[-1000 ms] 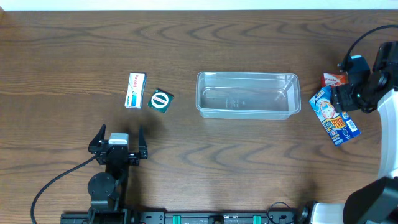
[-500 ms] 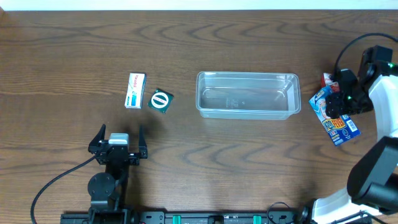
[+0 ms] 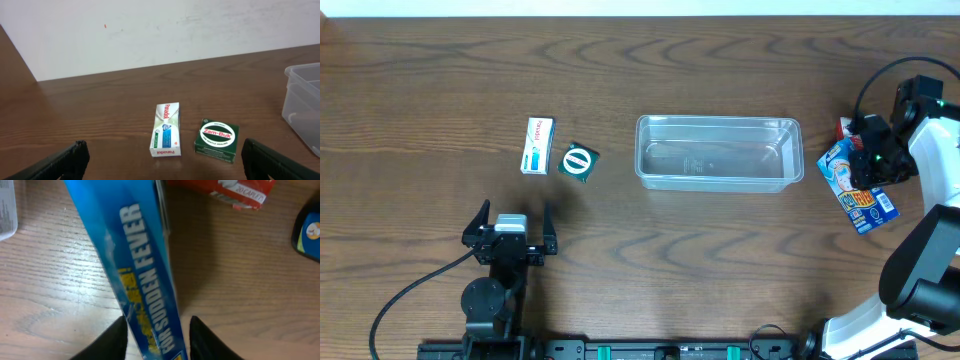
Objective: Pack container
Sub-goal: 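Reach right gripper to the blue Kool Fever box and grasp it, then lift the blue box and carry it over the clear container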
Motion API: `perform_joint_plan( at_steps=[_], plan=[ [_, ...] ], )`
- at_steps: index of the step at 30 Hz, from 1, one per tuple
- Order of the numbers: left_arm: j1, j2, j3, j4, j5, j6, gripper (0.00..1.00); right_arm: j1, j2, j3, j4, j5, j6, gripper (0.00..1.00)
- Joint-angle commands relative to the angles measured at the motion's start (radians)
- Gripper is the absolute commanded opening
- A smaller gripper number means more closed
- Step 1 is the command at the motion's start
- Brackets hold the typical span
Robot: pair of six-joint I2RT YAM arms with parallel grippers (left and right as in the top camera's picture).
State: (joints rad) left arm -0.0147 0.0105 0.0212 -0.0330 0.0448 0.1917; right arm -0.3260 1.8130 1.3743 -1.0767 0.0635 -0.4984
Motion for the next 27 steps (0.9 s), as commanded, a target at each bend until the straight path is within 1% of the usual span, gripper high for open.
perform_joint_plan(
  at_steps=[1,7,10,13,22,27],
  plan=[
    [0.005,-0.006,-0.017,-0.037,-0.024,0.014,0.98,-0.009,0.005,0.012,0.005,0.012,0.015,0.32],
    [0.005,-0.006,-0.017,-0.037,-0.024,0.014,0.98,-0.009,0.005,0.012,0.006,0.012,0.023,0.28],
    [0.005,-0.006,-0.017,-0.037,-0.024,0.014,0.98,-0.009,0.005,0.012,0.007,0.012,0.034,0.24],
    [0.005,-0.006,-0.017,-0.037,-0.024,0.014,0.98,-0.009,0.005,0.012,0.008,0.012,0.034,0.23],
    [0.005,-0.006,-0.017,-0.037,-0.024,0.014,0.98,-0.006,0.005,0.016,0.007,0.011,0.039,0.10],
    [0.005,-0.006,-0.017,-0.037,-0.024,0.014,0.98,-0.006,0.004,0.054,-0.001,0.011,0.100,0.05]
  ],
)
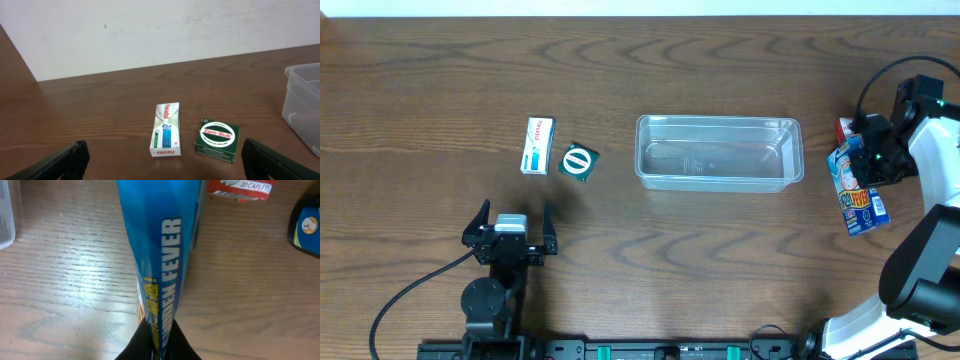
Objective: Pack container
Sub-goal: 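Lift the blue box and carry it over the clear container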
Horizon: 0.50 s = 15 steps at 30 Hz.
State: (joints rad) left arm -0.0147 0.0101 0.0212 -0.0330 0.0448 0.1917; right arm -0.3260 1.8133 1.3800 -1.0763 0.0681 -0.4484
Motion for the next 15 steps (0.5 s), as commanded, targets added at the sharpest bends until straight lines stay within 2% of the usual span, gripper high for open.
perform_joint_plan(
  at_steps=[1,9,15],
  plan=[
    [0.005,-0.006,-0.017,-0.037,-0.024,0.014,0.98,-0.006,0.003,0.063,-0.009,0.006,0.064,0.05],
    [0.005,-0.006,-0.017,-0.037,-0.024,0.014,0.98,0.039,-0.001,0.280,-0.165,-0.046,0.119,0.06],
    [0.005,-0.006,-0.017,-0.037,-0.024,0.014,0.98,0.121,-0.001,0.460,-0.195,-0.124,0.114,0.03]
  ],
)
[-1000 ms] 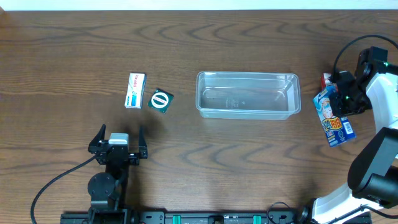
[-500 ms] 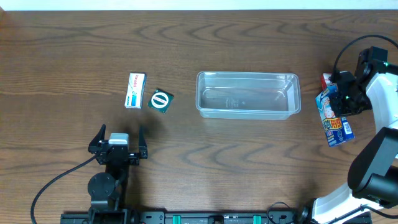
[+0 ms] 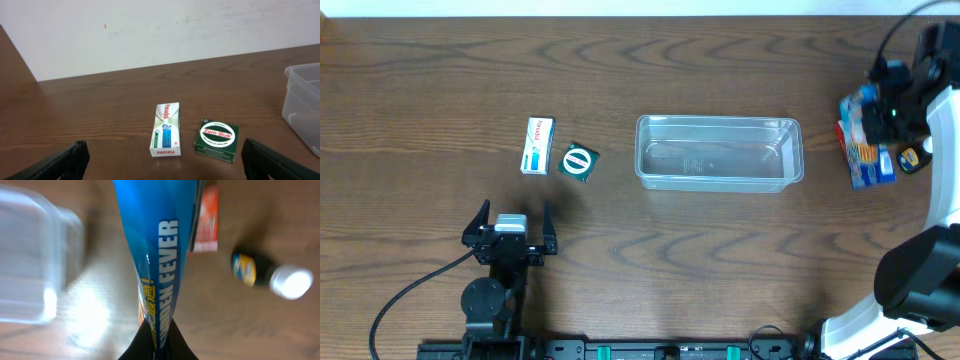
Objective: Pack container
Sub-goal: 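Lift the blue box and carry it over the clear container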
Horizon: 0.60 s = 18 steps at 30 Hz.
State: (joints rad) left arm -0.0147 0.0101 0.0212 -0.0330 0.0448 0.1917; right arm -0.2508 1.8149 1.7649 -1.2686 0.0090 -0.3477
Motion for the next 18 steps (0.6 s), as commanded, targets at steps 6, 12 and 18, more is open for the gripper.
perform_joint_plan(
  at_steps=[6,12,18],
  plan=[
    [0.005,-0.006,-0.017,-0.037,-0.024,0.014,0.98,0.171,-0.003,0.184,-0.003,-0.077,-0.111,0.03],
    [0.005,-0.006,-0.017,-0.037,-0.024,0.014,0.98,0.296,-0.003,0.205,-0.003,-0.077,-0.263,0.04],
    [0.005,-0.006,-0.017,-0.037,-0.024,0.014,0.98,0.403,-0.003,0.204,-0.006,-0.077,-0.329,0.03]
  ],
)
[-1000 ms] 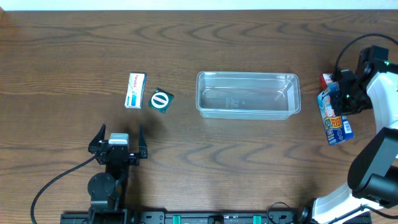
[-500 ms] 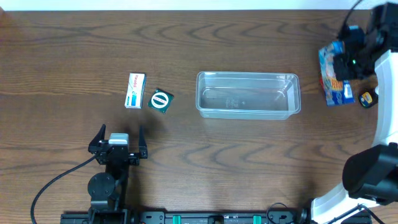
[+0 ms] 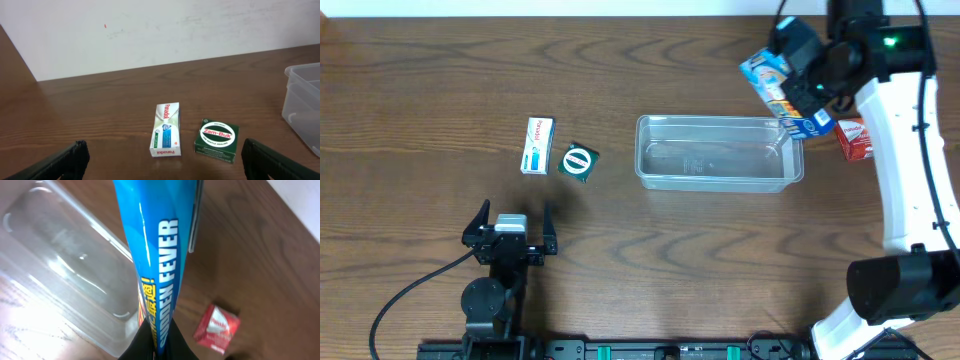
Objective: Pack container
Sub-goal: 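Lift the blue box and carry it over the clear container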
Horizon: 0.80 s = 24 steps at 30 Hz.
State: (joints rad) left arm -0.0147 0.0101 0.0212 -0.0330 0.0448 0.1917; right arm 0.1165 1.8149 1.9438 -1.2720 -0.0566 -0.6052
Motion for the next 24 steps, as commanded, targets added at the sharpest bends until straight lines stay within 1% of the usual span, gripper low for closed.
perform_joint_plan(
  at_steps=[1,4,7,9,18,24],
  plan=[
    [0.005,-0.006,-0.017,-0.037,-0.024,0.014,0.98,0.051,-0.003,0.024,-0.008,-0.011,-0.094,0.03],
    [0.005,-0.006,-0.017,-0.037,-0.024,0.014,0.98,0.084,-0.003,0.023,-0.049,-0.012,-0.188,0.03],
    [0.005,-0.006,-0.017,-0.037,-0.024,0.014,0.98,0.111,-0.003,0.023,-0.122,-0.043,-0.343,0.04],
    [0.005,-0.006,-0.017,-0.037,-0.024,0.014,0.98,0.123,-0.003,0.023,-0.161,-0.069,-0.421,0.05],
    [0.005,-0.006,-0.017,-0.037,-0.024,0.014,0.98,0.127,0.011,0.020,-0.168,-0.093,-0.501,0.04],
    [0.005,-0.006,-0.017,-0.037,-0.024,0.014,0.98,0.127,0.016,-0.027,-0.145,-0.092,-0.545,0.04]
  ],
)
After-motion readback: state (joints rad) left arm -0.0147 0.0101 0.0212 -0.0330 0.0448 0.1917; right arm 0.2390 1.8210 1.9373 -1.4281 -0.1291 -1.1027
